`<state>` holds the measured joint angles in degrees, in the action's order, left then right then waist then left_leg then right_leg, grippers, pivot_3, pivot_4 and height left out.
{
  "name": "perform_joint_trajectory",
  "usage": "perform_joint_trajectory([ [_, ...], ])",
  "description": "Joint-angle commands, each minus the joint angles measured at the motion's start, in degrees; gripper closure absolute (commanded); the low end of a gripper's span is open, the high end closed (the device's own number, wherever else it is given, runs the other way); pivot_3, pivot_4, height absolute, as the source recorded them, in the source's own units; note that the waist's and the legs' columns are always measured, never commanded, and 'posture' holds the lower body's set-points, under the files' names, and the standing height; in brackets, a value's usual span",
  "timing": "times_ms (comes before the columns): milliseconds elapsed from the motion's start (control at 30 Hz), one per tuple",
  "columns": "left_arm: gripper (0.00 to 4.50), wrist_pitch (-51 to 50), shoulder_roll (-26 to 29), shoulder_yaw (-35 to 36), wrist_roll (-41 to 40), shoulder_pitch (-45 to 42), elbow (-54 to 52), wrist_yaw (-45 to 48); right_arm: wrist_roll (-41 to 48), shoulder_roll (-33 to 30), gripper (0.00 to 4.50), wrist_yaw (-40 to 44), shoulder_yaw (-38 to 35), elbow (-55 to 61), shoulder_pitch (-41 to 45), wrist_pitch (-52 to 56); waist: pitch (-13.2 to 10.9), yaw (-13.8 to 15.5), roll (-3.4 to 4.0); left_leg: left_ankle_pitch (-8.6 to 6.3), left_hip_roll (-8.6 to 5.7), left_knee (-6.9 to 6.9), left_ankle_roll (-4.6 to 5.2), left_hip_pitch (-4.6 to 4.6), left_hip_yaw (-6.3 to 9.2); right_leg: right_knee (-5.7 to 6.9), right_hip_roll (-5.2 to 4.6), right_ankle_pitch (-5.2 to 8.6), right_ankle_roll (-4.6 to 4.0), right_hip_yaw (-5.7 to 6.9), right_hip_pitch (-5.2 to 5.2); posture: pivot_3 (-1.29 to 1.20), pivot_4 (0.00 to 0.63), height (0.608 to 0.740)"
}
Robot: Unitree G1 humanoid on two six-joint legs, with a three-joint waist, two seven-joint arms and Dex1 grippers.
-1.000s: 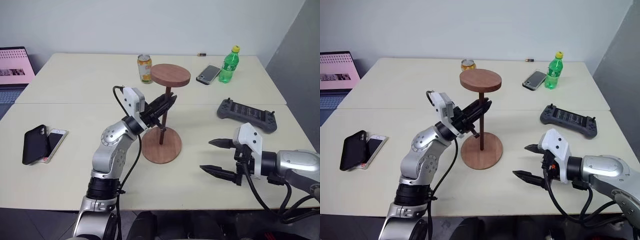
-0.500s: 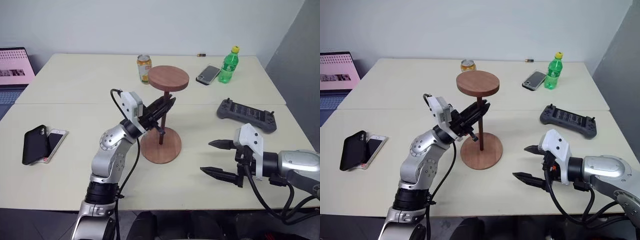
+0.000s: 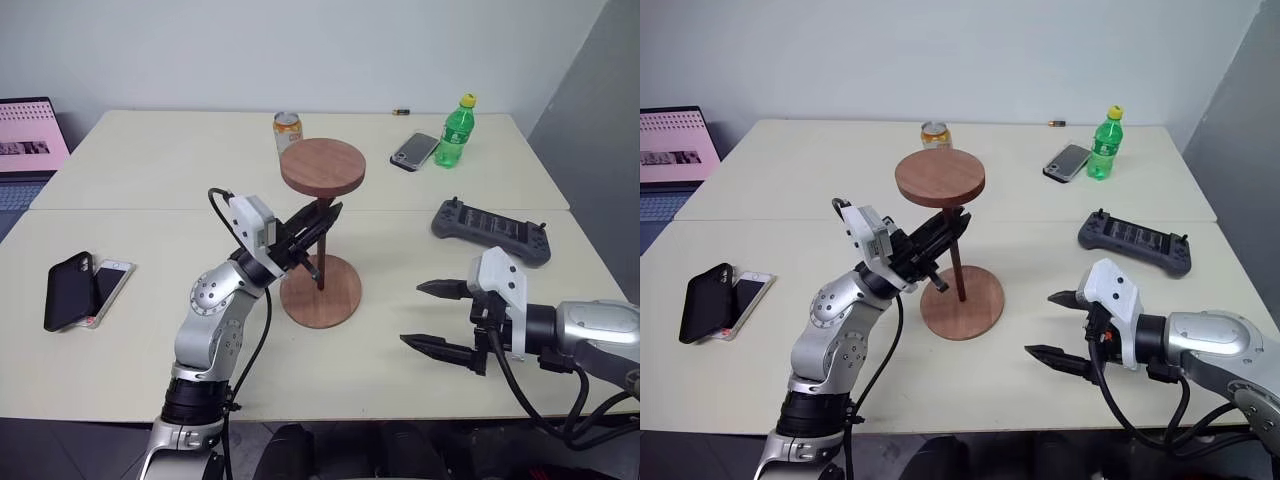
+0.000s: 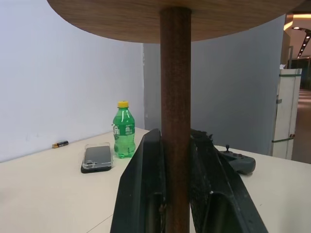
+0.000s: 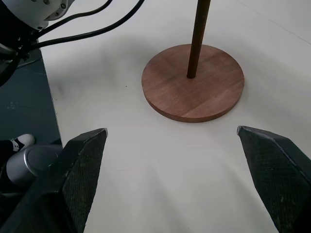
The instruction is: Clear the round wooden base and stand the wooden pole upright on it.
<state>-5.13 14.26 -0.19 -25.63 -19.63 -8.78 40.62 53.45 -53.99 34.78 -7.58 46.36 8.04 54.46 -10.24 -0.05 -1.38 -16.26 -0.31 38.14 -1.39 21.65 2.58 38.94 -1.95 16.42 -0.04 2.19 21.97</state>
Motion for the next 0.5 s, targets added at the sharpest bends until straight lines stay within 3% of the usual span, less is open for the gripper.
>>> perform_joint_trajectory([
  [33, 4.24, -0.72, 1.72, -0.52, 3.14, 3.46, 4.36, -0.46, 1.69, -0.11, 0.00, -0.43, -1.13, 1.98, 0.36, -0.07, 0.11, -0.03, 0.00, 0.00, 0.00, -0.01, 0.00, 0.00, 0.00, 0.00, 0.00, 0.00, 0.00, 0.00, 0.00, 0.00, 0.150, 0.740],
  [300, 4.24, -1.50, 2.29, -1.63, 4.22, 5.15, 4.89, -2.49, 2.11, -0.24, 0.00, -0.90, -0.79, 2.08, 0.33, -0.35, 0.37, -0.05, -0.02, -0.03, 0.03, -0.25, 0.02, -0.75, -0.02, -0.20, 0.02, 0.21, 0.31, -0.02, -0.72, 0.00, 0.150, 0.740],
  [500, 4.24, -1.47, 3.30, -2.10, 4.82, 6.24, 5.88, -3.51, 2.04, -0.22, 0.00, -1.11, -0.52, 2.07, 0.36, -0.48, 0.83, -0.05, 0.05, -0.03, 0.05, -0.26, 0.02, -0.76, -0.02, -0.21, 0.04, 0.22, 0.33, -0.03, -0.73, 0.00, 0.150, 0.740],
])
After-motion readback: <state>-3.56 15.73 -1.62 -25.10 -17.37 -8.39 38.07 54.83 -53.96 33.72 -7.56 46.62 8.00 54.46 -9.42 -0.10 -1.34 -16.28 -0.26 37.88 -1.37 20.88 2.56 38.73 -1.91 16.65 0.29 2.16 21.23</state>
